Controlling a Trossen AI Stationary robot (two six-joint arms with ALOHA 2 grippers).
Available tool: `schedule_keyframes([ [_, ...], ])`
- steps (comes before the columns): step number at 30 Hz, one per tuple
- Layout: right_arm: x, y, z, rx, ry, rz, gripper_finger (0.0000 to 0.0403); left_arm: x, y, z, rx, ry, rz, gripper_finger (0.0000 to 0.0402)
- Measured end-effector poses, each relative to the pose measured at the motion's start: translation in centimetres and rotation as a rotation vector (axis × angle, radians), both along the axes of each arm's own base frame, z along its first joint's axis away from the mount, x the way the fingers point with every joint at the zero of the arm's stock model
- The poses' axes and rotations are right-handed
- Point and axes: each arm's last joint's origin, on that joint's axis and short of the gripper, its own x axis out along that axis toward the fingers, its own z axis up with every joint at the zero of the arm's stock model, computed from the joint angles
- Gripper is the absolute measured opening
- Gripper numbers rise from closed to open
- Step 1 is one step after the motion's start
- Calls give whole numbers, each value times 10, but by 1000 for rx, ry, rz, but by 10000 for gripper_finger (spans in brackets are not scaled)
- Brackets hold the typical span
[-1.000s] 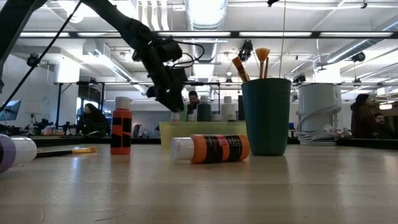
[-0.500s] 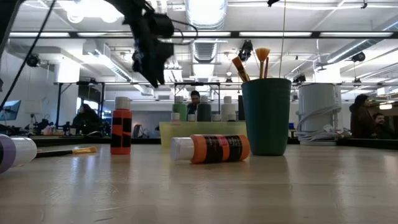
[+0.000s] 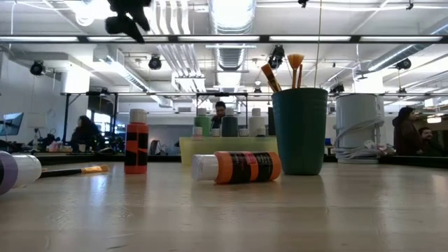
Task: Pick & Place Paint Supplies
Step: Put the gold paint brush into the green cup
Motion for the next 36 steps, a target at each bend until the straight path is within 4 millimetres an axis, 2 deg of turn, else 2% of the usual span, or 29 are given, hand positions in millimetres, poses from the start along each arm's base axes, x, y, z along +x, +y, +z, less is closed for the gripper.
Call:
schedule_keyframes([
  [4,4,0,-1,-2,3,2,115,-20,-25,8,-149,-81,-5,241],
  [7,7,-1,-2,-9,5,8,112,-33,-42,7,-226,-35,54,238],
  [12,18,-3,-5,-62,49,54,110,-40,-67,3,-213,78,205,222],
  [16,21,-10,-5,-27,59,169,120,-30,-84,-5,-273,84,285,210],
  [21,18,-20,-6,4,78,277,136,-4,-104,-26,-383,132,343,206],
  [29,13,-22,-7,-55,169,376,155,25,-133,-76,-472,309,587,206],
  [36,8,-21,-14,-48,263,402,159,34,-140,-124,-440,474,748,206],
])
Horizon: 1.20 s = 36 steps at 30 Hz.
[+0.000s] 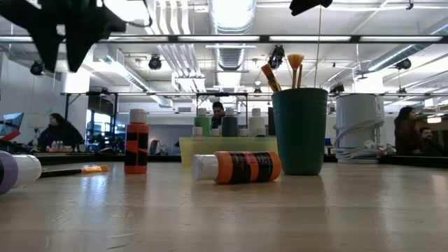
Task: Pick & Place Paint Supplies
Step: Put the gold paint brush into the green cup
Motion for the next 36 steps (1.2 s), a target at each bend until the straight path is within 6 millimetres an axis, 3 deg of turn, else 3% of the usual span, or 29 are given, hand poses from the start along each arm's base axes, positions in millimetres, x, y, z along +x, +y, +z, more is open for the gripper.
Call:
schedule_keyframes([
  [5,0,0,-1,-3,10,4,146,-2,0,-30,2,77,69,206],
  [14,0,0,-1,-2,9,3,123,6,-1,-79,-33,-21,94,206],
  [36,-1,-2,0,-15,14,1,158,-6,0,-143,-50,-80,153,206],
])
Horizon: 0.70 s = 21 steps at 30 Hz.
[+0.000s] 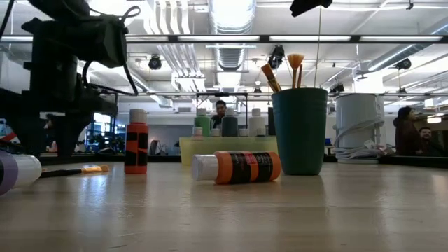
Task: Pick & Place Paint Supplies
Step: Put the gold paint brush into the green cup
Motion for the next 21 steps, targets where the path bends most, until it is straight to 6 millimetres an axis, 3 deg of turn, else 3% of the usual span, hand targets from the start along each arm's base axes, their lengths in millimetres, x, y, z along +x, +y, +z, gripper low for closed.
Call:
schedule_keyframes([
  [21,-1,-3,0,-3,1,-12,100,-9,0,-18,-45,4,-7,205],
])
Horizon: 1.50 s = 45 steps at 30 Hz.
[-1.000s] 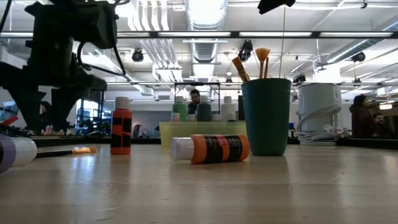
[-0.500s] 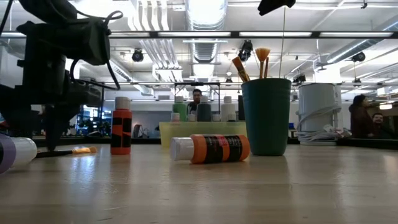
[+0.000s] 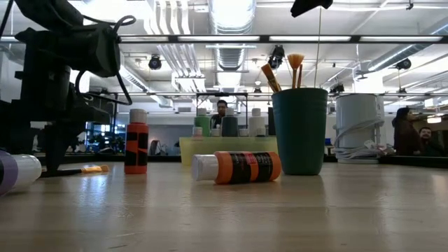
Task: Pick & Place Paint Supplies
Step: Put the gold paint brush into the green cup
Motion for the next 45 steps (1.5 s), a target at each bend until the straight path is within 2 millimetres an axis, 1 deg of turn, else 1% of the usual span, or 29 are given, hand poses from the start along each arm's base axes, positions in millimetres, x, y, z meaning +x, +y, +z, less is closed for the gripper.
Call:
schedule_keyframes([
  [3,0,0,0,0,0,0,93,0,0,0,0,-1,-1,196],
  [6,0,0,0,0,0,0,88,0,0,0,-2,-4,-1,173],
  [15,0,0,0,0,0,0,77,2,0,0,-10,-16,-3,77],
  [21,0,0,0,0,0,0,94,5,-1,2,-13,-37,-26,11],
  [29,0,0,0,-2,2,2,118,8,-1,5,-17,-63,-36,4],
  [34,0,0,0,-8,4,7,129,17,-2,21,-9,-110,-80,2],
  [37,1,0,1,-12,-9,9,134,16,-2,36,2,-82,-105,2],
  [41,3,-1,4,-11,-55,0,132,11,-1,66,37,-35,-147,1],
  [43,5,0,6,3,-87,10,126,10,1,84,75,-73,-171,1],
  [45,8,0,9,37,-139,38,120,10,3,103,131,-154,-192,1],
])
